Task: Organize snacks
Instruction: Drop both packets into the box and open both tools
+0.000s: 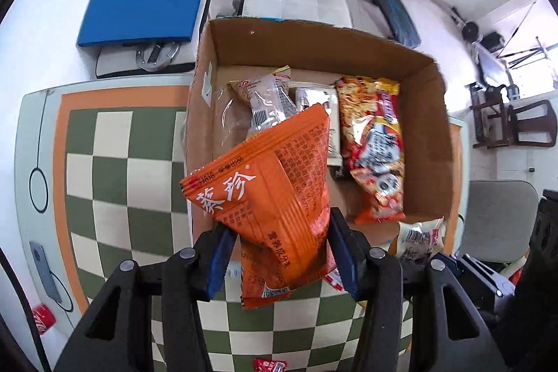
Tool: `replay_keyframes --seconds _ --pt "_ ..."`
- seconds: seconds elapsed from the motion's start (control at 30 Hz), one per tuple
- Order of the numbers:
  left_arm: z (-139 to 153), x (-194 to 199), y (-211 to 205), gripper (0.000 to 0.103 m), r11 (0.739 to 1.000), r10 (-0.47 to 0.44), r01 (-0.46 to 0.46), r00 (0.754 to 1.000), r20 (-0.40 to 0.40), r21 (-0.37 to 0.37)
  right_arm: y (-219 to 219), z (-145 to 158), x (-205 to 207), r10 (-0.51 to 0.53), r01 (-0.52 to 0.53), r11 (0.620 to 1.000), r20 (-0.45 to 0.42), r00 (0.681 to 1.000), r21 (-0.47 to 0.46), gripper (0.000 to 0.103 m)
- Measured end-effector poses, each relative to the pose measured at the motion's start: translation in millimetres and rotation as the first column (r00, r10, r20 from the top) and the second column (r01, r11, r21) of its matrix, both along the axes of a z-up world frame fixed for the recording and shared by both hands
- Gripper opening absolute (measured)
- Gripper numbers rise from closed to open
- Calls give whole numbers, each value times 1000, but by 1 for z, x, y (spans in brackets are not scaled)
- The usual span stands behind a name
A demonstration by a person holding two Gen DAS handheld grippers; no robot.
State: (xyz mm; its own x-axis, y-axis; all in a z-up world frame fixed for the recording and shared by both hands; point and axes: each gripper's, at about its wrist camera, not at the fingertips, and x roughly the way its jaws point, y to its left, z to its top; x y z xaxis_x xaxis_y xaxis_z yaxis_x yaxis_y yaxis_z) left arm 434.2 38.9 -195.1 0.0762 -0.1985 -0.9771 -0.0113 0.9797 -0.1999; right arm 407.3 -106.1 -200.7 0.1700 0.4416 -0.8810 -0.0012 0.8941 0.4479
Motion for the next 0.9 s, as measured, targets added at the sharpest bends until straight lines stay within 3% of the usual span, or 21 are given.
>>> replay_keyframes --seconds 0.17,0.4,0.8,0.9 --pt "-42 26 -9 49 999 -30 27 992 -123 -25 9 -27 30 16 -18 999 -37 999 -41 53" --pt "-93 32 -17 50 997 -57 43 966 -251 -59 14 -69 48 24 -30 998 -104 994 -60 53" --pt "-104 29 -23 51 998 -48 37 953 -299 -45 13 -94 56 33 -46 996 -157 987 -79 57" --pt "-99 28 -23 78 998 -44 28 959 -278 -61 12 -92 56 38 -53 994 -155 987 -92 58"
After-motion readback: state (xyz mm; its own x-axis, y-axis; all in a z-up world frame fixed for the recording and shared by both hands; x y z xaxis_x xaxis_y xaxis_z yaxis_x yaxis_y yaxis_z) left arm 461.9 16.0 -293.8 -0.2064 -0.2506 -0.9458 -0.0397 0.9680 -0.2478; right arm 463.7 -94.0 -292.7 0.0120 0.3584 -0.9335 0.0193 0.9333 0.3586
